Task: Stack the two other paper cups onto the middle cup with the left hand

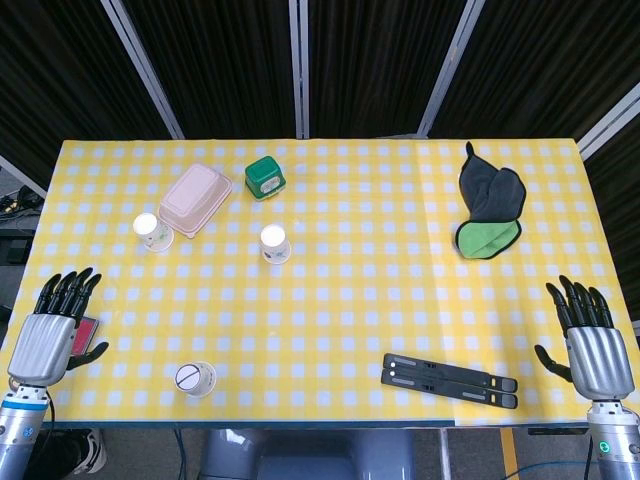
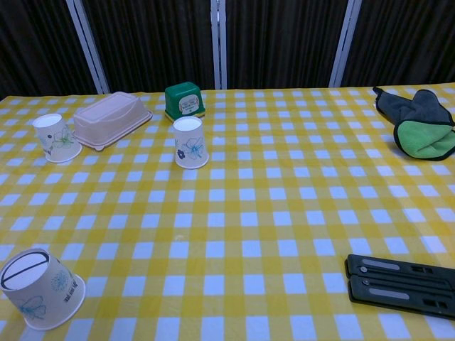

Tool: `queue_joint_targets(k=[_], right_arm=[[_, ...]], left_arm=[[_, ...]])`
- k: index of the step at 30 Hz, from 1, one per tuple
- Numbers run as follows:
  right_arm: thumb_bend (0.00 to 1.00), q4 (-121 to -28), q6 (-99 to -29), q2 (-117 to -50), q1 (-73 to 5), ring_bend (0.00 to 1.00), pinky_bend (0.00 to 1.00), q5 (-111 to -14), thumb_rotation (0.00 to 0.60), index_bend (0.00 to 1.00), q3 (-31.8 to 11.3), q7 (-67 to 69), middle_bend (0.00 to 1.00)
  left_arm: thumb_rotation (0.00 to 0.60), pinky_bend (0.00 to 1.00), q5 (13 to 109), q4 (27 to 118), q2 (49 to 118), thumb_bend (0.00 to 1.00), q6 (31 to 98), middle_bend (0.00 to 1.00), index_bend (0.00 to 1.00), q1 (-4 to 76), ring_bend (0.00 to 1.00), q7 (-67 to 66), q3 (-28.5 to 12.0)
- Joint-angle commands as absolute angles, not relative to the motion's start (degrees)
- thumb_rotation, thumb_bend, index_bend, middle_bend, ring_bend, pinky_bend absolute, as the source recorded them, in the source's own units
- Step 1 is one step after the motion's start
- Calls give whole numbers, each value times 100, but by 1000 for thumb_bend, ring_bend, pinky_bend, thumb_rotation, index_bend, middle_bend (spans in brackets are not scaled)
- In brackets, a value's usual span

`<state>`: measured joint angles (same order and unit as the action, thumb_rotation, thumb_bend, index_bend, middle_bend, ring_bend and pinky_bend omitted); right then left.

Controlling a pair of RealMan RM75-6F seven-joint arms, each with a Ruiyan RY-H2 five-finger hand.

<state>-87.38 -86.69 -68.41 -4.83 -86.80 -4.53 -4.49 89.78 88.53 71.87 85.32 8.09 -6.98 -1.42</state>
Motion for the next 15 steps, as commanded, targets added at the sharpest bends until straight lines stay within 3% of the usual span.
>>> queue_joint_targets(k=[1,15], right_arm=[[133,-8741,-8667,-6840,-482,0,0,-8678,600,0,-451,-451,0],[133,-8768,-8702,-6820,-471,0,0,-8717,600,0,-440,-448,0]], left_arm=[[600,0,8977,8853,7186,59,8533,0,0,809,0,-695,-142],[600,0,9028,8880,7179,58,8523,0,0,817,0,-715,-111]])
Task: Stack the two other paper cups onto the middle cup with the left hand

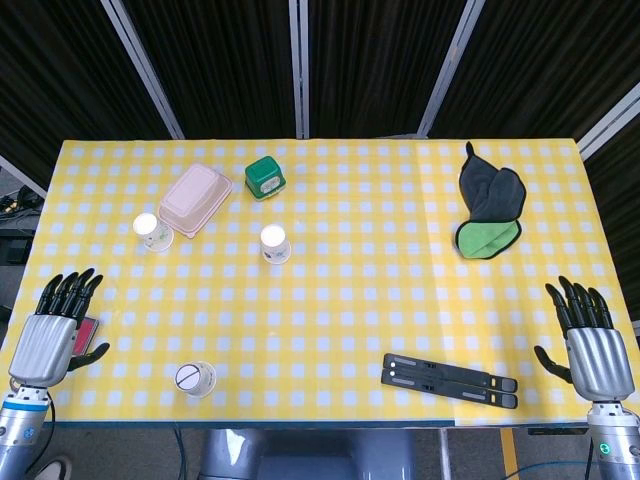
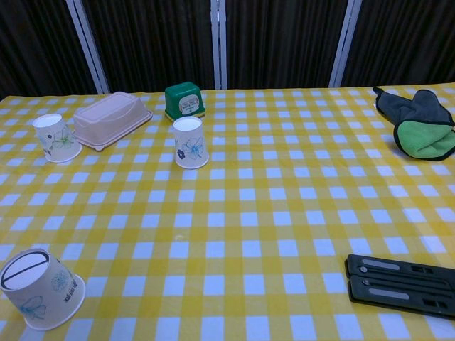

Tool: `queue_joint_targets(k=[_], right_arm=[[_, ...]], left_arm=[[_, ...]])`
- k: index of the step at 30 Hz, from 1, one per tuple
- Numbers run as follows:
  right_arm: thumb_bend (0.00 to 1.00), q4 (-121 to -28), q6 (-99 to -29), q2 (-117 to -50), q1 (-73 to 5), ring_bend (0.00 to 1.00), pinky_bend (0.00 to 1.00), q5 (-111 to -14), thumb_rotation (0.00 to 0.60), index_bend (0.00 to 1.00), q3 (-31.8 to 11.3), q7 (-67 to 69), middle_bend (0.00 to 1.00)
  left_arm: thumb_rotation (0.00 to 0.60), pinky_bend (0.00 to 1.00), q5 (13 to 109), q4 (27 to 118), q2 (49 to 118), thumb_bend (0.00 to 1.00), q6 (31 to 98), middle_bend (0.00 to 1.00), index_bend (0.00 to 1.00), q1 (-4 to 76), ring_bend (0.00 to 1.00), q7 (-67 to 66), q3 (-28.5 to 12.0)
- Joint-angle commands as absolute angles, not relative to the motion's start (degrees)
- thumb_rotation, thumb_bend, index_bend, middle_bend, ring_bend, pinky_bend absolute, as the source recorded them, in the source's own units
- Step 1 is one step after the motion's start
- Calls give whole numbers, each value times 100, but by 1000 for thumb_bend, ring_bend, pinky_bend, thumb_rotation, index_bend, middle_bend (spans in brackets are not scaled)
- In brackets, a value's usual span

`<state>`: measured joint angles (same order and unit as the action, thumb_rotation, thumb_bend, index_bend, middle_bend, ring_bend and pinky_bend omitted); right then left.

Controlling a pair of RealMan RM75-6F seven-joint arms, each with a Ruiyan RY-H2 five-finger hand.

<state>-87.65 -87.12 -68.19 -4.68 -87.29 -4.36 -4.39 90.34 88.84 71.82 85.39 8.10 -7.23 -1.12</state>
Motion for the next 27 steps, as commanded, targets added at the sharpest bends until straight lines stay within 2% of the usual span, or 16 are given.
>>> queue_joint_targets(k=[1,10,15,22,27], right_arm=[[133,-8767,-8697,-6823,-472,0,0,-8711,600,0,-440,-454,0],[134,-8757,-8713,-6810,-460,0,0,-8710,600,0,-441,-421,0],[133,-8761,-8720,-6798,-458,0,0,-8713,600,0,-444,-383,0],[133,-8768,-8701,-6787,-461,0,0,-8677,600,0,-459,-362,0],[133,-8779,-8708,-6769,-459,0,0,-8673,600,0,-468,-319,0]], left_arm=[[600,0,9022,8876,7177,58,8515,0,0,820,0,-711,-113],[600,0,9055,8957,7109,74,8509,0,0,830,0,-764,-99],[600,0,9143,9036,7039,195,8461,0,16,849,0,-782,-34],[600,0,9357,9339,6760,212,8068,0,152,1038,0,-698,151],[600,0,9421,9681,6553,211,7497,0,143,1303,0,-949,274]])
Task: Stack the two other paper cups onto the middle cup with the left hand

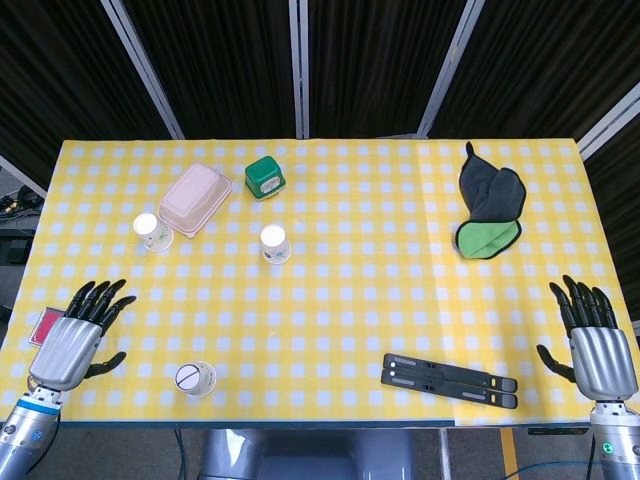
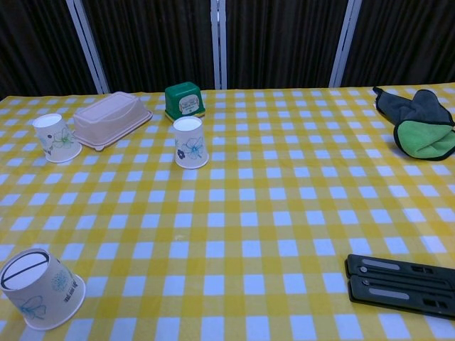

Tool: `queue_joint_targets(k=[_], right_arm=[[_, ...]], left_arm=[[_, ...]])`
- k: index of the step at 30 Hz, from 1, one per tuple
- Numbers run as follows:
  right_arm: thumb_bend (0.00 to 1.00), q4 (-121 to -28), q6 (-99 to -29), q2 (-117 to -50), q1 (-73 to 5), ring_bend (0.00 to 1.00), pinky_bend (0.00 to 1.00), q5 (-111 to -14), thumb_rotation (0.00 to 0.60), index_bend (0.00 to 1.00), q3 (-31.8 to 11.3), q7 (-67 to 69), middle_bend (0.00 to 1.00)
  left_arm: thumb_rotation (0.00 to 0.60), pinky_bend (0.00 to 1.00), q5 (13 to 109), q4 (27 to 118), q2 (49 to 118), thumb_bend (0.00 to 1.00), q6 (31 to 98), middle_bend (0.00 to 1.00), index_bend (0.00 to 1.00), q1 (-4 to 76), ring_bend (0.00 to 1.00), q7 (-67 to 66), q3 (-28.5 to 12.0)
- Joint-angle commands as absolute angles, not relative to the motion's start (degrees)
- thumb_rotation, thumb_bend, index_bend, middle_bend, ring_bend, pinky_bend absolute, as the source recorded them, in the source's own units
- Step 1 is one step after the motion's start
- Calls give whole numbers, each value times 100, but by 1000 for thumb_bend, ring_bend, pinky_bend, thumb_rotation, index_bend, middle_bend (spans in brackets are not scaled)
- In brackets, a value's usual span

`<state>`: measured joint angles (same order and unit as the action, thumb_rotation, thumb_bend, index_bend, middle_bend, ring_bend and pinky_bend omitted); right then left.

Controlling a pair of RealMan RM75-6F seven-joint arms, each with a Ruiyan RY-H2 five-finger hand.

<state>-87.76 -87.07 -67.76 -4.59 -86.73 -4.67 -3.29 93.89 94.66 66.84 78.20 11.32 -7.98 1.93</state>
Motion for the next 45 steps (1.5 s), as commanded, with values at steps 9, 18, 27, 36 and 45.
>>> queue_joint_targets(k=[9,18,27,36,45], right_arm=[[133,-8792,-8738,-6719,-443,0,0,-8650,600,0,-495,-216,0],[133,-8812,-8765,-6694,-431,0,0,-8664,600,0,-496,-188,0],[133,-8780,-8887,-6702,-400,0,0,-8640,600,0,-556,-285,0],[133,-8817,-8925,-6660,-379,0,0,-8673,600,0,-552,-204,0],[133,-8839,-8942,-6621,-365,0,0,-8687,600,0,-552,-117,0]], left_arm=[[600,0,9212,10363,6164,190,6364,0,113,1749,0,-1296,501],[600,0,9099,10622,6268,190,6121,0,162,1871,0,-1743,512],[600,0,8778,10719,6664,190,5746,0,238,2053,0,-2302,460],[600,0,8483,10738,6994,212,5640,0,394,2138,0,-2747,423],[600,0,8350,10765,6997,257,5756,0,436,2171,0,-2805,357]])
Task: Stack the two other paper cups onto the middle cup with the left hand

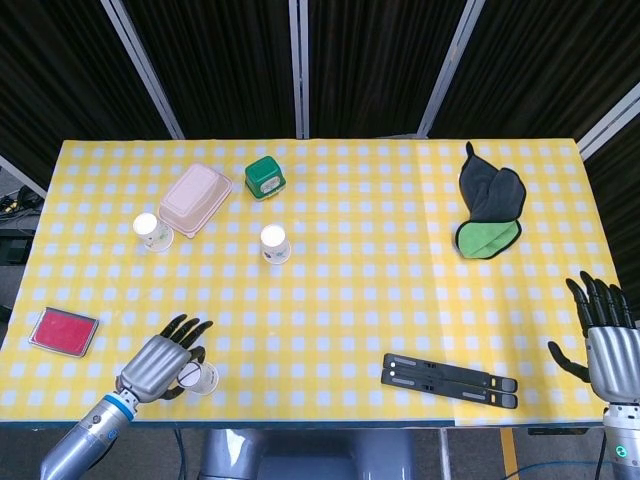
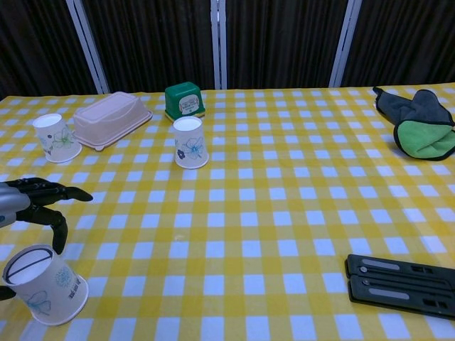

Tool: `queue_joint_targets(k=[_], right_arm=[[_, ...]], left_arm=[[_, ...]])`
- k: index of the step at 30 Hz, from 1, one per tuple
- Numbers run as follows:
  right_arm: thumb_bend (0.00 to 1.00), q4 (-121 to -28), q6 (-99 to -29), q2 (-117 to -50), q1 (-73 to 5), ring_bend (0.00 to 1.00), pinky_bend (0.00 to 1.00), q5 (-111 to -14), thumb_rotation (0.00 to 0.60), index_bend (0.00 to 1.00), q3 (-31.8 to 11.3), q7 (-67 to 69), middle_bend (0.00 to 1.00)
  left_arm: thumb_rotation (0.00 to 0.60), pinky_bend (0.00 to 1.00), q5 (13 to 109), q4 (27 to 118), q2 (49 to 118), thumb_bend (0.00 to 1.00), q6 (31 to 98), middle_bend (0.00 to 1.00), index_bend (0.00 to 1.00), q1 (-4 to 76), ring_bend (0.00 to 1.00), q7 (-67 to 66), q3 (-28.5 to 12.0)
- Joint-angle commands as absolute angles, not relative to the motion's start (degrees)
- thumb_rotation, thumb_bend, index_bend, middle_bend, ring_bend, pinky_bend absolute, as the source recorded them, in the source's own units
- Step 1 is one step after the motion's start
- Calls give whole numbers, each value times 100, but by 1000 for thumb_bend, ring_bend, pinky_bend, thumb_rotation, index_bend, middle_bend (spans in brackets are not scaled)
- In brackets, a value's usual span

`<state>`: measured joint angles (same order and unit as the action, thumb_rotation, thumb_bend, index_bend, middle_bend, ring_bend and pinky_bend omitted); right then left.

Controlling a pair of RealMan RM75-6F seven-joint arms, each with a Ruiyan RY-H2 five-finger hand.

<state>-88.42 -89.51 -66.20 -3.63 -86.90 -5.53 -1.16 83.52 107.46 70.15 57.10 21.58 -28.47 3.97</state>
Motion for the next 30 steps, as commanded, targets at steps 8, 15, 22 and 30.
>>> queue_joint_targets(k=[8,15,22,30], right_arm=[[133,-8772,-8812,-6638,-405,0,0,-8546,600,0,-597,-88,0],[133,-8707,-8741,-6615,-422,0,0,-8378,600,0,-683,39,0],[133,-8617,-8662,-6575,-433,0,0,-8206,600,0,-768,222,0],[133,-8523,-8677,-6535,-427,0,0,-8168,600,0,-824,448,0]], left_arm=[[600,0,8175,11123,6671,256,5910,0,414,2525,0,-2550,-310],[600,0,7291,11138,6710,256,5545,0,417,3352,0,-2680,-1319],[600,0,6146,10266,7440,256,5276,0,410,4341,0,-3196,-1996],[600,0,4952,8972,8237,255,4957,0,409,5351,0,-3801,-2194]])
